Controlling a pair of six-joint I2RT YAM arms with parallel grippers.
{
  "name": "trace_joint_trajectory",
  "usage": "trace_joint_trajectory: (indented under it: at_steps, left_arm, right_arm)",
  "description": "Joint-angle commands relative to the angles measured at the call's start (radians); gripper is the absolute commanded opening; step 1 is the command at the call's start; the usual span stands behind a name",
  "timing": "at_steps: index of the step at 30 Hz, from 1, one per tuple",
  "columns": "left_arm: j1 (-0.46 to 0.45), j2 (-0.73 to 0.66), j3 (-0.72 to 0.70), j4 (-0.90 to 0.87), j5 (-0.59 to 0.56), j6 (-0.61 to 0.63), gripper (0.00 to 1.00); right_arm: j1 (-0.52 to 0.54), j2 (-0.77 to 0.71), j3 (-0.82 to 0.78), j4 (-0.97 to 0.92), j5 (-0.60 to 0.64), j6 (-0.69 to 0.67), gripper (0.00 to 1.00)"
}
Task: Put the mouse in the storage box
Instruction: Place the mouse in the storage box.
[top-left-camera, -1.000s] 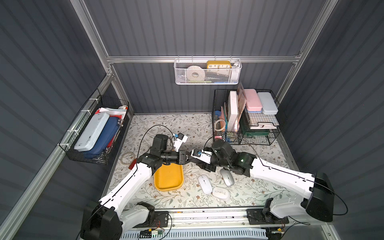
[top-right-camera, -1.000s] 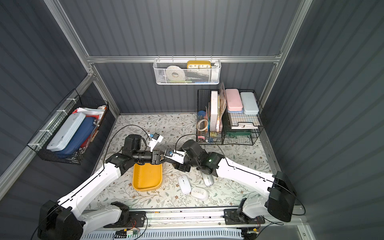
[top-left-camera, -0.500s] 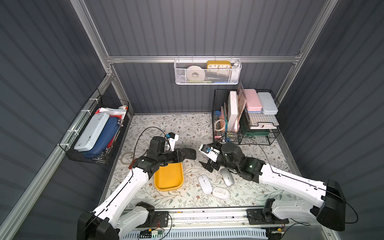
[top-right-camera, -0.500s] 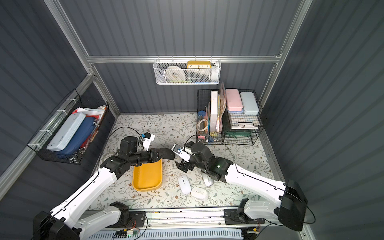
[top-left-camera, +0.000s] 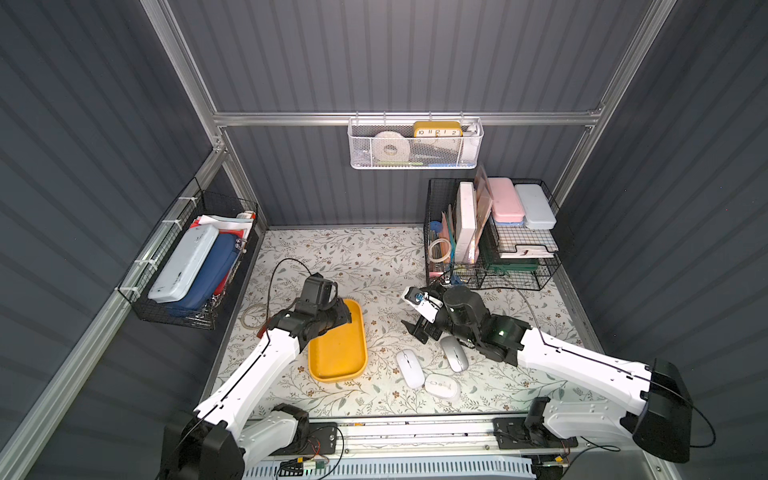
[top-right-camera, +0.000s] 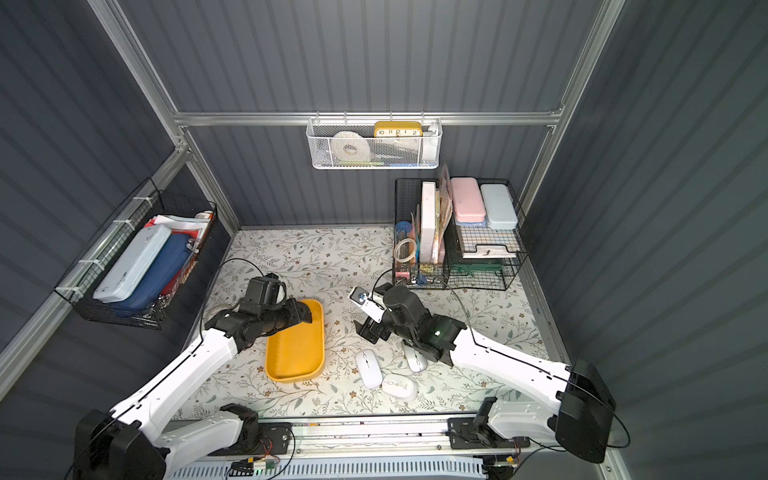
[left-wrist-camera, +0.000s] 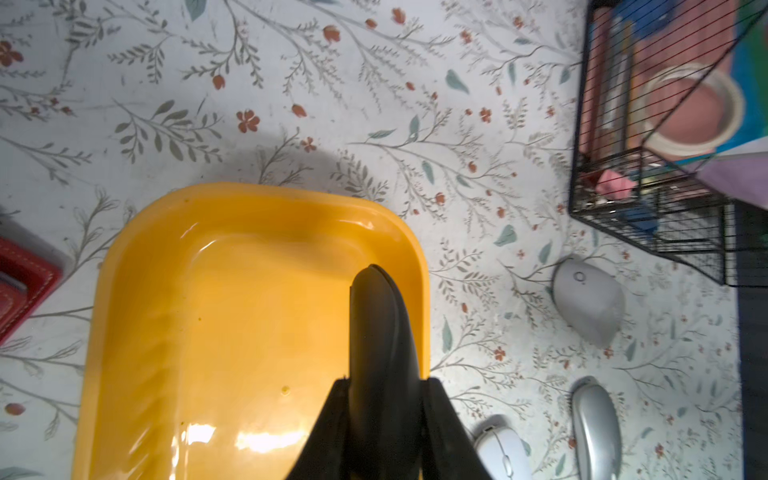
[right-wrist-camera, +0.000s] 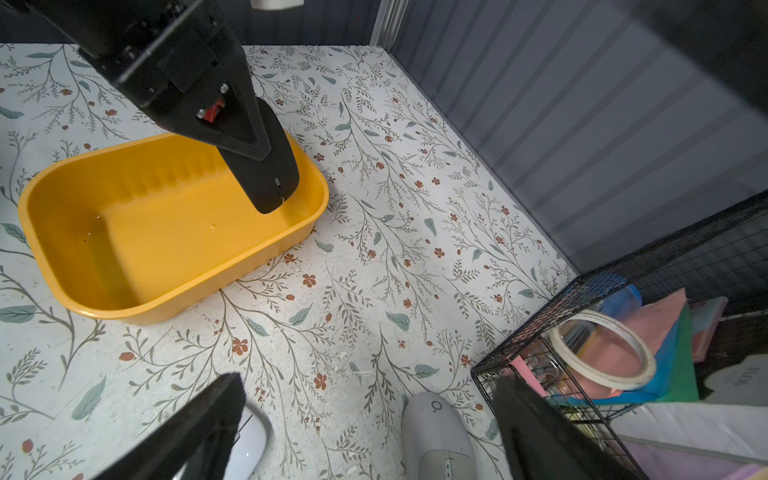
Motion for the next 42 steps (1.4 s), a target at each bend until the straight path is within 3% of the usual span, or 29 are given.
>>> trace_joint_trajectory:
  at_steps: [1, 5, 9, 20, 22, 26, 29, 35, 42]
  left_arm:
    - [0.004, 0.035, -0.031, 0.049, -0.044, -0.015, 0.00]
    - [0.047, 0.067, -0.081, 0.240, 0.062, 0.041, 0.05]
    - [0.100, 0.126, -0.079, 0.289, 0.128, 0.068, 0.03]
    - [0.136, 0.156, -0.144, 0.366, 0.218, 0.103, 0.16]
    - [0.137, 0.156, -0.146, 0.365, 0.224, 0.103, 0.20]
    - [0.139, 0.166, -0.143, 0.353, 0.208, 0.099, 0.51]
    - [0.140, 0.183, -0.136, 0.340, 0.197, 0.093, 0.62]
    - [0.141, 0.200, -0.124, 0.312, 0.152, 0.086, 0.70]
    - [0.141, 0.193, -0.106, 0.290, 0.155, 0.086, 0.71]
  right_arm:
    - [-0.005, 0.011, -0.005, 0.023, 0.000, 0.013, 0.99]
    - [-0.007, 0.022, -0.002, 0.021, -0.017, 0.025, 0.99]
    - [-0.008, 0.029, 0.000, 0.007, -0.020, 0.021, 0.99]
    - [-0.013, 0.050, 0.007, 0.003, -0.022, 0.028, 0.99]
    - [-0.015, 0.052, 0.008, 0.000, -0.026, 0.030, 0.99]
    - [-0.015, 0.058, 0.009, 0.001, -0.025, 0.031, 0.99]
    - [-0.016, 0.060, 0.009, 0.000, -0.027, 0.031, 0.99]
    - [-0.016, 0.063, 0.009, -0.002, -0.029, 0.037, 0.99]
    - [-0.016, 0.065, 0.012, -0.008, -0.025, 0.049, 0.99]
